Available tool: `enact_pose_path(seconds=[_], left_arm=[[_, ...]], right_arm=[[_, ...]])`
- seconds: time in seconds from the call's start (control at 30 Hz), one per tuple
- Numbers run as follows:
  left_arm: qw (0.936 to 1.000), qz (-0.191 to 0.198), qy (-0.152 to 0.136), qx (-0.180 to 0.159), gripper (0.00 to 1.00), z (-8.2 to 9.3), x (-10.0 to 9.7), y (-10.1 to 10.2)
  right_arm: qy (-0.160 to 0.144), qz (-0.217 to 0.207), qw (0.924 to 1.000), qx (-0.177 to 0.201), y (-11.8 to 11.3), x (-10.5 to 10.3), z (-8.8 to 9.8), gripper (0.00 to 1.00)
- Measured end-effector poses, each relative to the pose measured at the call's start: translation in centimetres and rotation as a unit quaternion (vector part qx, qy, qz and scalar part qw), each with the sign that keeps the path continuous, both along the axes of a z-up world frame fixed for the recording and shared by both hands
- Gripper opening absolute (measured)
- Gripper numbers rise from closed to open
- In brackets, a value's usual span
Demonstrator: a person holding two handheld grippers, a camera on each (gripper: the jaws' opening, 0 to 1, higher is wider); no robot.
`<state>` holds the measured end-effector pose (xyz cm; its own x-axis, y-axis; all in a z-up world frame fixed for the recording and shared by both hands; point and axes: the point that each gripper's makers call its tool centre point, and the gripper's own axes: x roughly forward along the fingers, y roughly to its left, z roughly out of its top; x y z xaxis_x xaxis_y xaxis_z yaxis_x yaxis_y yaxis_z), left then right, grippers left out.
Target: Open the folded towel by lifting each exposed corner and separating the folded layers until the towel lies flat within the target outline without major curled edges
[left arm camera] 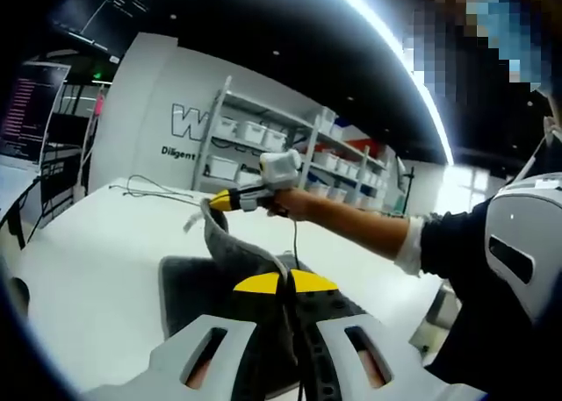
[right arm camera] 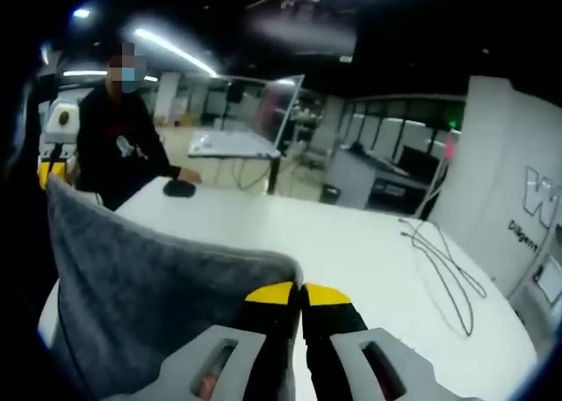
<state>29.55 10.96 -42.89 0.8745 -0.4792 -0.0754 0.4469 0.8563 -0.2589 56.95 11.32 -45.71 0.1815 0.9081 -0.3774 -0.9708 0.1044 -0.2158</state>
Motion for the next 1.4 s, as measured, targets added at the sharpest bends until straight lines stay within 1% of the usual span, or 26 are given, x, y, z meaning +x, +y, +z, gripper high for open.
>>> enact_pose_path(seconds=[0.07, 0.17, 0.27, 0.43, 0.6, 0.73, 0.93, 1.07, 1.17, 1.4], left_arm=[[1.0, -0.002, 0.0, 0.001, 0.02, 0.0, 0.0, -0.2], [1.0, -0.007, 0.0, -0.002, 0.02, 0.1, 0.0, -0.3], [1.0, -0.005, -0.001, -0.005, 0.02, 0.1, 0.2, -0.3], [0.9999, -0.006, -0.003, -0.009, 0.02, 0.3, 0.5, -0.3], [0.9999, -0.01, -0.006, -0.008, 0.02, 0.7, 0.6, -0.6], [0.9998, -0.015, -0.009, -0.004, 0.02, 1.0, 0.7, -0.8], [0.9997, -0.02, -0.009, -0.009, 0.02, 1.0, 0.9, -1.1], [0.9996, -0.026, -0.011, -0.009, 0.02, 1.2, 0.8, -1.5], [0.9994, -0.03, -0.014, -0.011, 0.02, 1.3, 0.9, -1.9], [0.9985, -0.048, -0.022, -0.012, 0.02, 2.1, 0.9, -3.3]], right_arm=[[0.006, -0.005, 0.9999, 0.006, -0.3, -0.1, 0.3, 0.0], [0.006, -0.014, 0.9998, 0.016, -1.0, -0.3, 0.7, 0.0], [0.007, -0.023, 0.9991, 0.036, -1.8, -0.7, 1.5, 0.0], [0.008, -0.032, 0.9979, 0.056, -2.6, -0.6, 2.5, 0.0], [0.007, -0.042, 0.9966, 0.071, -3.5, -0.3, 3.1, 0.0], [0.007, -0.047, 0.9953, 0.084, -4.2, -0.6, 3.4, 0.0], [0.01, -0.061, 0.9923, 0.107, -5.5, -0.3, 3.9, 0.0], [0.007, -0.067, 0.9915, 0.112, -6.1, 0.0, 4.0, 0.0], [-0.006, -0.07, 0.9916, 0.109, -6.4, 0.3, 4.0, 0.0], [-0.009, -0.079, 0.9901, 0.116, -7.4, 1.4, 4.1, 0.0]])
